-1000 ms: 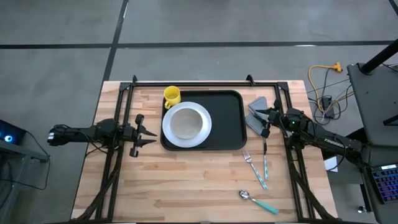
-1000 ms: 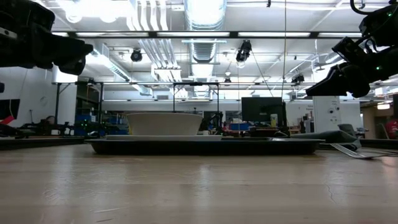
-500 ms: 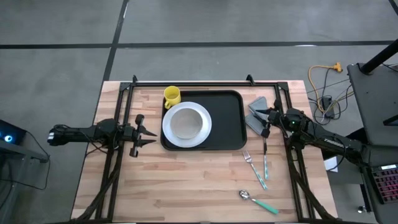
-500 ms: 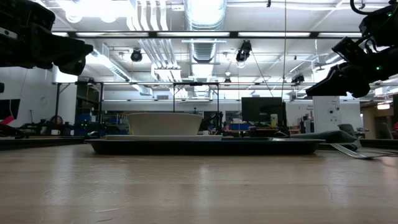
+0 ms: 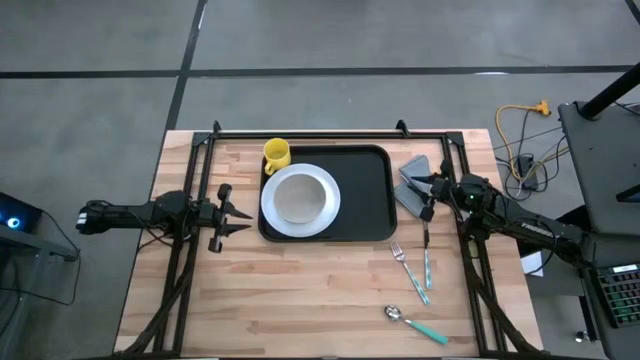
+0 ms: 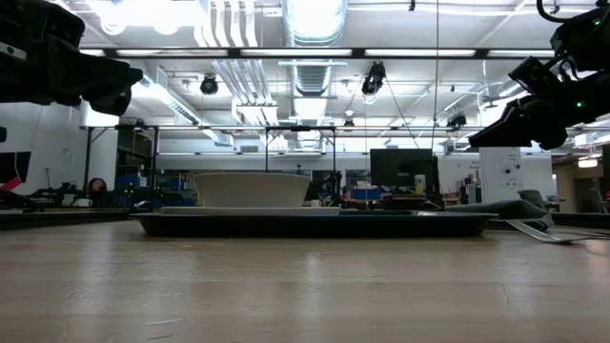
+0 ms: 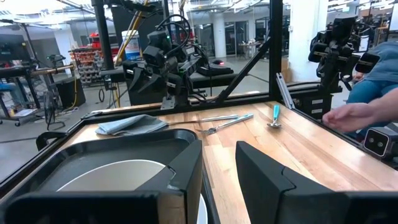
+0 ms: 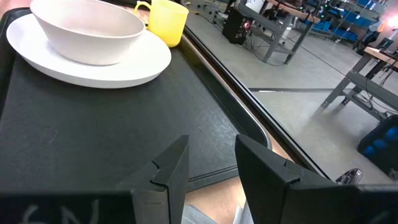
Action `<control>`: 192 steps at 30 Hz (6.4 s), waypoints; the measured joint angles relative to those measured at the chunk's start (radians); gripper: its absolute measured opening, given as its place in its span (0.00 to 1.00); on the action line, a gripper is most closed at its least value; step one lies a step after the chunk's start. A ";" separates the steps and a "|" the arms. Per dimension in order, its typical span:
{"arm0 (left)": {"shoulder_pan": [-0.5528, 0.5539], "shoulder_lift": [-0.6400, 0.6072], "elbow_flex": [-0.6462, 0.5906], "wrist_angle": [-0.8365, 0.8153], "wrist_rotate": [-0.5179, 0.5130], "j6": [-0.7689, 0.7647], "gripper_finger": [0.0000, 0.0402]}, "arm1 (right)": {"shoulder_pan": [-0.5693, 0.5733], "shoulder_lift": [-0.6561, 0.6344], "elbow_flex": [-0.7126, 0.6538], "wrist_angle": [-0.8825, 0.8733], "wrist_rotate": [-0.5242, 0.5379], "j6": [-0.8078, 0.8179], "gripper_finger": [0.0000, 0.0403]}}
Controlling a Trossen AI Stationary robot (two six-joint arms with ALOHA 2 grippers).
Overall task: Set up tray
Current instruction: Put the gray napkin on the black serving tray to the right of the white plate
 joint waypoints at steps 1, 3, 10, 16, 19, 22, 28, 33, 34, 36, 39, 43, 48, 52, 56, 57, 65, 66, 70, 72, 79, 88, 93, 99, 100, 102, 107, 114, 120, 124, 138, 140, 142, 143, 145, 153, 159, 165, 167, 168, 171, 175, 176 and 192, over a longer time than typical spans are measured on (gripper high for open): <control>0.000 0.000 0.000 0.000 0.000 0.000 0.21 | 0.000 0.000 0.000 0.000 0.000 0.000 0.30; 0.000 0.000 0.000 0.000 0.000 0.000 0.21 | 0.000 0.000 0.000 0.000 0.000 0.000 0.30; 0.000 0.000 0.000 0.000 0.000 0.000 0.21 | 0.000 0.000 0.000 0.000 0.000 0.000 0.31; 0.000 0.000 0.000 0.000 0.000 0.000 0.21 | 0.000 0.000 0.000 0.000 0.000 -0.007 0.30; 0.000 0.000 0.000 0.000 0.000 0.000 0.21 | 0.000 0.000 0.000 0.000 0.000 -0.007 0.31; 0.000 0.000 0.000 0.000 0.000 0.000 0.21 | 0.000 0.000 0.000 0.000 0.000 -0.007 0.30; 0.000 0.000 0.000 0.000 0.000 0.000 0.21 | 0.000 0.000 0.000 -0.001 0.000 0.002 0.30; 0.000 0.000 0.000 0.000 0.000 0.000 0.21 | 0.000 0.000 0.000 -0.001 0.000 0.005 0.30; 0.000 0.000 0.000 0.000 0.000 0.000 0.21 | 0.000 0.000 0.000 -0.001 0.000 -0.001 0.31; 0.000 0.000 0.000 0.000 0.000 0.000 0.21 | 0.000 0.000 0.000 -0.001 0.000 -0.081 0.31; 0.000 0.000 0.000 0.000 0.000 0.000 0.21 | 0.000 0.000 0.000 0.000 0.000 -0.243 0.31; 0.000 0.000 0.000 0.000 0.000 0.000 0.21 | 0.000 0.000 0.000 0.006 0.000 -0.476 0.31; 0.000 0.000 0.000 0.000 0.000 0.000 0.21 | 0.000 0.000 0.000 0.006 0.000 -0.603 0.31; 0.000 0.000 0.000 0.000 0.000 0.000 0.21 | 0.000 0.001 0.000 0.017 -0.014 -0.532 0.31; 0.000 0.000 0.000 0.000 0.000 0.000 0.21 | 0.000 0.001 0.000 0.090 -0.108 -0.284 0.31; 0.000 0.000 0.000 0.000 0.000 0.000 0.21 | 0.000 0.001 0.000 0.119 -0.136 -0.219 0.30; 0.000 0.000 -0.001 0.000 0.000 0.000 0.21 | 0.000 0.000 0.001 0.337 -0.243 0.433 0.30; 0.000 0.000 -0.001 0.000 0.000 0.000 0.21 | 0.000 0.000 0.001 0.338 -0.247 0.464 0.30; 0.000 0.000 -0.001 0.000 0.000 0.000 0.21 | 0.000 0.000 0.001 0.340 -0.263 0.536 0.30; 0.000 0.000 -0.001 0.000 0.000 0.000 0.21 | 0.000 0.001 0.001 0.359 -0.302 0.610 0.30; 0.000 0.000 -0.001 0.000 0.000 0.000 0.21 | 0.001 0.000 0.001 0.414 -0.317 0.781 0.30; 0.000 0.000 -0.001 0.000 0.000 0.000 0.21 | 0.000 0.007 0.027 0.483 -0.365 0.735 0.31; 0.000 0.000 -0.001 0.000 0.000 0.000 0.21 | 0.001 0.023 0.186 0.270 -0.443 0.611 0.31; 0.000 0.000 -0.001 0.000 0.000 0.000 0.21 | 0.001 0.097 0.452 -0.211 -0.386 0.536 0.31; 0.000 0.000 -0.001 0.000 0.000 0.000 0.21 | 0.001 0.113 0.489 -0.283 -0.365 0.539 0.31; 0.000 0.000 -0.001 0.000 0.000 0.000 0.21 | 0.000 0.149 0.550 -0.407 -0.327 0.534 0.31; 0.000 0.000 -0.001 0.000 0.000 0.000 0.21 | 0.000 0.242 0.643 -0.640 -0.249 0.556 0.31; 0.000 0.000 -0.001 0.000 0.000 0.000 0.21 | 0.000 0.369 0.672 -0.772 -0.233 0.581 0.31; 0.000 0.000 -0.001 0.000 0.000 0.000 0.21 | 0.001 0.446 0.676 -0.772 -0.225 0.584 0.30; 0.000 0.000 -0.001 0.000 0.000 0.000 0.21 | 0.000 0.478 0.691 -0.787 -0.174 0.584 0.30; 0.000 0.000 -0.001 0.000 0.000 0.000 0.21 | 0.000 0.583 0.737 -0.862 0.029 0.587 0.30; 0.000 0.000 -0.001 0.000 0.000 0.000 0.21 | 0.001 0.606 0.736 -0.870 0.032 0.588 0.30; 0.000 0.000 -0.001 0.000 0.000 0.000 0.21 | 0.001 0.632 0.736 -0.869 0.060 0.595 0.30; 0.000 0.000 -0.001 0.000 0.000 0.000 0.21 | 0.001 0.647 0.736 -0.869 0.079 0.599 0.30; 0.000 0.000 -0.001 0.000 0.000 0.000 0.21 | 0.000 0.678 0.736 -0.869 0.120 0.602 0.30; 0.000 0.000 -0.001 0.000 0.000 0.000 0.21 | 0.001 0.822 0.735 -0.866 0.225 0.604 0.30; 0.000 0.000 -0.001 0.000 0.000 0.000 0.21 | 0.022 0.940 0.735 -0.855 0.277 0.626 0.30; 0.000 0.000 -0.001 0.000 0.000 0.000 0.21 | 0.069 1.040 0.737 -0.818 0.366 0.654 0.30; 0.000 0.000 -0.001 0.000 0.000 0.000 0.21 | 0.081 1.066 0.737 -0.798 0.390 0.654 0.30; 0.000 0.000 -0.001 0.000 0.000 0.000 0.21 | 0.086 1.077 0.737 -0.785 0.394 0.652 0.30; 0.000 0.000 -0.001 0.000 0.000 0.000 0.21 | 0.086 1.111 0.737 -0.751 0.394 0.646 0.30; 0.000 0.000 -0.001 0.000 0.000 0.000 0.21 | 0.086 1.150 0.737 -0.719 0.391 0.605 0.31; 0.000 0.000 -0.001 0.000 0.000 0.000 0.21 | 0.086 1.159 0.737 -0.709 0.391 0.591 0.31; 0.000 0.000 -0.001 0.000 0.000 0.000 0.21 | 0.083 1.355 0.798 -0.640 0.400 0.544 0.59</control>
